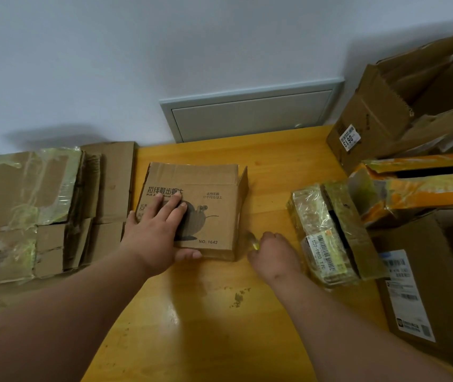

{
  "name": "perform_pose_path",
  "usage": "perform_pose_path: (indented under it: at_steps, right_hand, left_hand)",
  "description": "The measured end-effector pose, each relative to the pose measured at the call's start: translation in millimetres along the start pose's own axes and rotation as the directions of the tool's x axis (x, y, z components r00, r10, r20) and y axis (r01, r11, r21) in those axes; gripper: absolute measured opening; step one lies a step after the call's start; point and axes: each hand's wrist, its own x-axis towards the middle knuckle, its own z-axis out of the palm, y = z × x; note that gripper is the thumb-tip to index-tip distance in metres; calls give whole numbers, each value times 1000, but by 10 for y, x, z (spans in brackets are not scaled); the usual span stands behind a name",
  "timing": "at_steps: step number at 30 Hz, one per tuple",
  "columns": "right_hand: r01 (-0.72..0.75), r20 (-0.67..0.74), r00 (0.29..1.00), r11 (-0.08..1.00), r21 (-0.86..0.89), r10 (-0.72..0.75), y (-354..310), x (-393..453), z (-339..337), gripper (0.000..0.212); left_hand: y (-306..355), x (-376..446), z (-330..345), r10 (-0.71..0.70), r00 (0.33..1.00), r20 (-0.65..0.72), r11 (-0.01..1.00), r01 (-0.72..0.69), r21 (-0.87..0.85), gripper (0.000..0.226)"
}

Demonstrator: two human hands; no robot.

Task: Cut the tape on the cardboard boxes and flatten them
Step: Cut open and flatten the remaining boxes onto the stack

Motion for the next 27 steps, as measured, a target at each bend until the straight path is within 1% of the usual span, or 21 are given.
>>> perform_pose_path:
  at_steps: [2,4,6,8,9,13,16,18,21,25,27]
  right_hand:
    - [-95,-39,994,972,216,105,-15,26,-83,30]
    - [-115,-73,985,903,415,159,-60,51,-154,29]
    - [-92,-57,987,815,573,152,-176,67,-200,23]
    - [-91,-5,991,709,699,132,-334,70,-225,14]
    - [-86,3,993,687,722,121,-402,77,-234,13]
    - [-73,-16,992,687,723,122,-533,112,-298,15]
    - [-26,-59,993,664,747,106,-579,142,-410,13]
    - [21,-105,990,647,762,92,-632,176,-498,17]
    - [59,-133,988,614,787,76,-715,229,-607,17]
    - [100,-152,987,584,805,41,-805,295,-704,19]
    - [113,-148,989,568,815,15,-838,333,-735,17]
  left_hand:
    - [-17,21,-58,3,1000,-4,1000,-3,-13,124]
    - [-27,48,-124,8,1000,-12,1000,-9,-26,121]
    - [-25,80,-186,19,999,-28,1000,-19,-9,118]
    - [-11,117,-236,23,999,-43,1000,-23,2,117]
    - [-5,136,-258,20,998,-51,1000,-20,0,117]
    - [-20,229,-378,1,998,-66,1000,-3,-31,115]
    - [-46,336,-558,-7,994,-113,996,-3,-85,106]
    - [-69,419,-705,-9,985,-171,995,-7,-96,96]
    - [-63,533,-897,-44,968,-245,991,11,-134,81]
    - [31,645,-1015,-95,907,-411,981,15,-193,50]
    - [85,688,-1033,-81,880,-468,981,-12,-192,37]
